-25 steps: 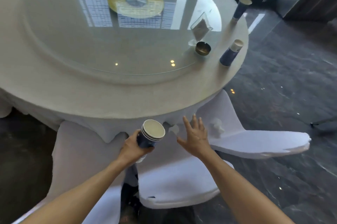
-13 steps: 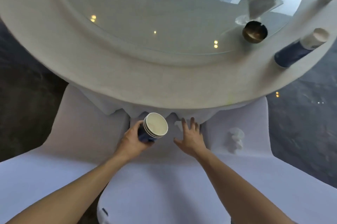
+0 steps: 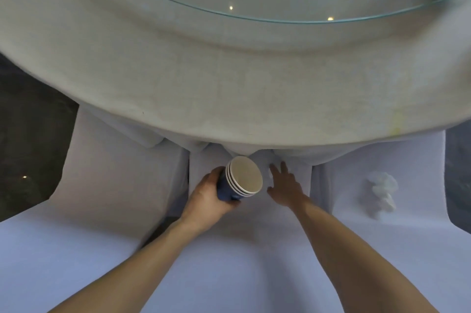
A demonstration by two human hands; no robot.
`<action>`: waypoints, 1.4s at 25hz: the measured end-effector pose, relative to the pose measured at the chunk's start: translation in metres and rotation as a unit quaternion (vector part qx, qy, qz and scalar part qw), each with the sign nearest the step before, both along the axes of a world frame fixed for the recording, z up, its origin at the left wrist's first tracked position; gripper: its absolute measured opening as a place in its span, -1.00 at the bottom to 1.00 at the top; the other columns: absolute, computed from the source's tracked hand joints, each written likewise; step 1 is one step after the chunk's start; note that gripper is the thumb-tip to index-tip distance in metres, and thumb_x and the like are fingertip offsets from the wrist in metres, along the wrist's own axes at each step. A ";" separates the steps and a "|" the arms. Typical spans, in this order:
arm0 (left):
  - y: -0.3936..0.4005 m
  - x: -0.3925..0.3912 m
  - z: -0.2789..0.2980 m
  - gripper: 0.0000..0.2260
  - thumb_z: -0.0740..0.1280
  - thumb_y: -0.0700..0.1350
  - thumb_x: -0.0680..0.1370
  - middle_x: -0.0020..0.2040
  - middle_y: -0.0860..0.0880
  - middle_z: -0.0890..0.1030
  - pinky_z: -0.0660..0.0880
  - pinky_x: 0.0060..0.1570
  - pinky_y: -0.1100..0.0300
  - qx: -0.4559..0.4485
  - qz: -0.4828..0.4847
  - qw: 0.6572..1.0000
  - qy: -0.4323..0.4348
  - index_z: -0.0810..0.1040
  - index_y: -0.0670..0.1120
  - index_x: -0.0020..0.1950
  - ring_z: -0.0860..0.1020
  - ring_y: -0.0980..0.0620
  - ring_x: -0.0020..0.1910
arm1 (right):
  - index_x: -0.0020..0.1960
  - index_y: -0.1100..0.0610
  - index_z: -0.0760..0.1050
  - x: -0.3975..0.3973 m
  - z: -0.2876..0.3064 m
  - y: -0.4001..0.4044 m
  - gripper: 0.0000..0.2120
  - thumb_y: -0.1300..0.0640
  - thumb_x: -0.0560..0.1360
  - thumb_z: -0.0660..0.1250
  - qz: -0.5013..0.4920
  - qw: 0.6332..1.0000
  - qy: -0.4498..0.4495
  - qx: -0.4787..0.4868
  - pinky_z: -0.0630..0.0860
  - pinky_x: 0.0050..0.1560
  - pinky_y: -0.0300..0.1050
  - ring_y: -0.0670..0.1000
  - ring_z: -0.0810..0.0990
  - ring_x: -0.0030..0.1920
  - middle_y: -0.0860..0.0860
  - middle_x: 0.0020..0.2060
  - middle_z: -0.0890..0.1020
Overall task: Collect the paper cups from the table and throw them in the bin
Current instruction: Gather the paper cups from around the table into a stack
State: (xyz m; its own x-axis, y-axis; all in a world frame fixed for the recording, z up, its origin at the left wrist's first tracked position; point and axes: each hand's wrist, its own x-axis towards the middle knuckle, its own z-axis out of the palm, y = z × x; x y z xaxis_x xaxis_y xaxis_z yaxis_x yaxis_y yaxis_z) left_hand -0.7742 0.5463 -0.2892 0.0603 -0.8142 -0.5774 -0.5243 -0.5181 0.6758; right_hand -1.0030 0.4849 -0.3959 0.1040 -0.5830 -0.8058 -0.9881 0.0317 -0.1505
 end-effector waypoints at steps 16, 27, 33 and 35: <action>0.019 -0.059 0.121 -0.26 0.59 0.06 0.27 0.29 -0.03 0.54 0.53 0.22 -0.02 0.036 -0.130 0.991 -0.009 0.42 0.07 0.41 0.55 -0.10 0.28 | -0.09 0.30 0.42 -0.037 0.245 0.049 -0.64 0.00 0.56 0.42 -0.471 0.809 -0.257 -0.240 0.37 -0.25 -0.10 -0.08 0.39 -0.30 -0.03 -0.28 0.45; 0.002 -0.145 0.163 -0.24 0.61 0.05 0.27 0.28 0.00 0.52 0.54 0.20 -0.05 -0.021 -0.177 0.984 -0.026 0.40 0.08 0.43 0.54 -0.08 0.25 | -0.15 0.28 0.66 -0.098 0.290 0.072 -0.68 0.10 0.62 0.30 -0.221 0.903 -0.239 -0.279 0.52 0.01 0.11 0.13 0.58 -0.09 0.13 -0.15 0.68; -0.003 -0.208 0.165 -0.31 0.63 -0.01 0.31 0.21 0.03 0.54 0.49 0.10 0.08 -0.021 -0.119 0.992 -0.033 0.45 0.05 0.39 0.55 -0.04 0.22 | 0.35 0.11 0.58 -0.187 0.305 0.052 -0.65 0.12 0.58 0.33 -0.258 0.901 -0.267 -0.223 0.46 0.30 -0.11 -0.02 0.55 0.25 0.02 0.30 0.58; 0.000 -0.232 0.164 -0.34 0.63 0.00 0.31 0.22 0.05 0.56 0.49 0.09 0.07 -0.020 -0.079 0.996 -0.032 0.45 0.06 0.35 0.56 -0.02 0.21 | 0.51 0.05 0.43 -0.229 0.294 0.039 -0.50 0.06 0.58 0.32 -0.222 0.921 -0.234 -0.218 0.36 0.45 -0.04 0.04 0.42 0.46 0.04 0.50 0.43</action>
State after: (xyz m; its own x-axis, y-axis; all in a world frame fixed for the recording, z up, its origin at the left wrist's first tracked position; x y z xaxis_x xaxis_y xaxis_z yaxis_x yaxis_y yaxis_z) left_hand -1.0060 0.5459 -0.1254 -0.0340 -0.8384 -0.5440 -0.6397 -0.4000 0.6564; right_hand -1.2315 0.5239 -0.1015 0.0529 -0.9093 -0.4129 -0.7159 0.2537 -0.6505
